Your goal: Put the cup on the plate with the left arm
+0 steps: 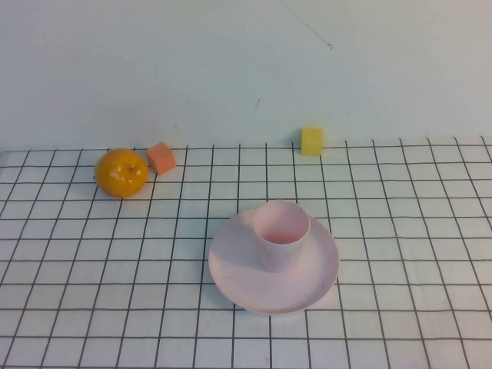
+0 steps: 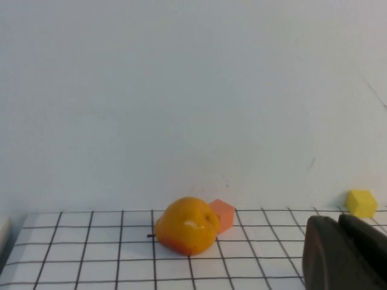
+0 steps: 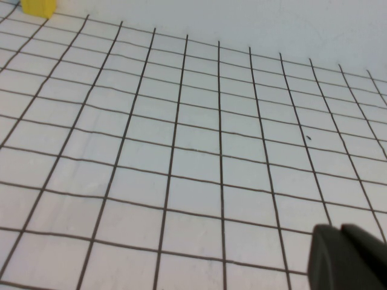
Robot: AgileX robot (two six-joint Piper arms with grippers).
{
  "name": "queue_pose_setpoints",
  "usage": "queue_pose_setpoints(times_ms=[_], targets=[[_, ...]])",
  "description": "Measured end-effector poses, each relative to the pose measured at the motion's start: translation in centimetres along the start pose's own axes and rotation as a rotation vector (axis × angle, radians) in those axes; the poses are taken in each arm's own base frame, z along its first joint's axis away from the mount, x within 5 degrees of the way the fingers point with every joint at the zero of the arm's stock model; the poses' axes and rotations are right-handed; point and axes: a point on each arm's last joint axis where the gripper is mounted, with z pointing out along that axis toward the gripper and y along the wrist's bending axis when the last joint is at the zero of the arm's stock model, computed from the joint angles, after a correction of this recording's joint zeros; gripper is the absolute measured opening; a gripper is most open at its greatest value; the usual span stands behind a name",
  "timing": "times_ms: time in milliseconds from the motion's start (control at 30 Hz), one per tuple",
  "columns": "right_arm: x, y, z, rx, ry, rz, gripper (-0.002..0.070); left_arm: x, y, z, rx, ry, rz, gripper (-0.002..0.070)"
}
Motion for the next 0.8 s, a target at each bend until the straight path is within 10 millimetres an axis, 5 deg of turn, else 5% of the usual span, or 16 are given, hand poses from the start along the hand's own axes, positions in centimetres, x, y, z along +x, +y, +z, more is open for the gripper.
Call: queue_pose_setpoints(times_ms=[333, 800], targets=[[0.0, 0.0, 0.0, 0.0, 0.0, 0.0, -0.0002, 6.0, 1.6, -0.2, -0.103, 0.024, -0.04, -0.0001], [0.0, 0.0, 0.0, 0.0, 0.0, 0.0, -0.0002, 7.5, 1.8, -0.9, -0.12, 0.126, -0.045, -0.0001]])
